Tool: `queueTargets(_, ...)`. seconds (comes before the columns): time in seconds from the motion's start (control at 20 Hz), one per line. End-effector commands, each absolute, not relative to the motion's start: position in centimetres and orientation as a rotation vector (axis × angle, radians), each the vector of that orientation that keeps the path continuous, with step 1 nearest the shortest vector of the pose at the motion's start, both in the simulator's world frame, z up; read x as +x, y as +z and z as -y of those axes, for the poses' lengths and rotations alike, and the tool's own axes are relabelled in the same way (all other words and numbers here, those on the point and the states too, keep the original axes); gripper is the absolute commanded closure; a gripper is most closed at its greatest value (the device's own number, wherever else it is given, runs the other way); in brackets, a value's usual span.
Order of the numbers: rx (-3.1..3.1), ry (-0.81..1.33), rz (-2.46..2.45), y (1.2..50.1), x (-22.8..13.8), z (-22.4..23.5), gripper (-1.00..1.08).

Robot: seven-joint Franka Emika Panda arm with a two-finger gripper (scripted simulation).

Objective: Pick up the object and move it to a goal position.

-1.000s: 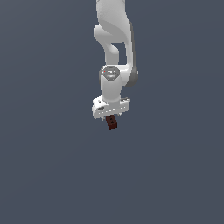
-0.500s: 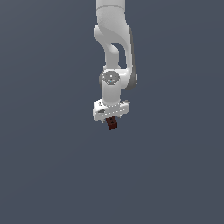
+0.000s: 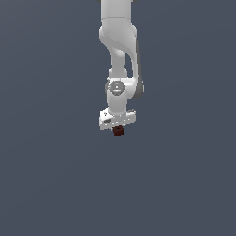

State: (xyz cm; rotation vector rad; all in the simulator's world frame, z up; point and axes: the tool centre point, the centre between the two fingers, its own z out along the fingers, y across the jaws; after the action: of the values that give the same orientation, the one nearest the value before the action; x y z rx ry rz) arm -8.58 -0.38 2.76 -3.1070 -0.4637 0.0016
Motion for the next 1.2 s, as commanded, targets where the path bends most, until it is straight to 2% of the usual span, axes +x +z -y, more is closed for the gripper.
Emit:
queueTargets(0.0, -3.107, 0.000, 0.464, 2.7, -8.5, 0.4, 1.08)
queueTargets(0.65, -3.108, 0.000, 0.463, 3.1, -8.7, 0.7, 1.08)
queueTargets(1.15, -3.108, 0.000, 0.463, 6.6, -10.8, 4.1, 1.08)
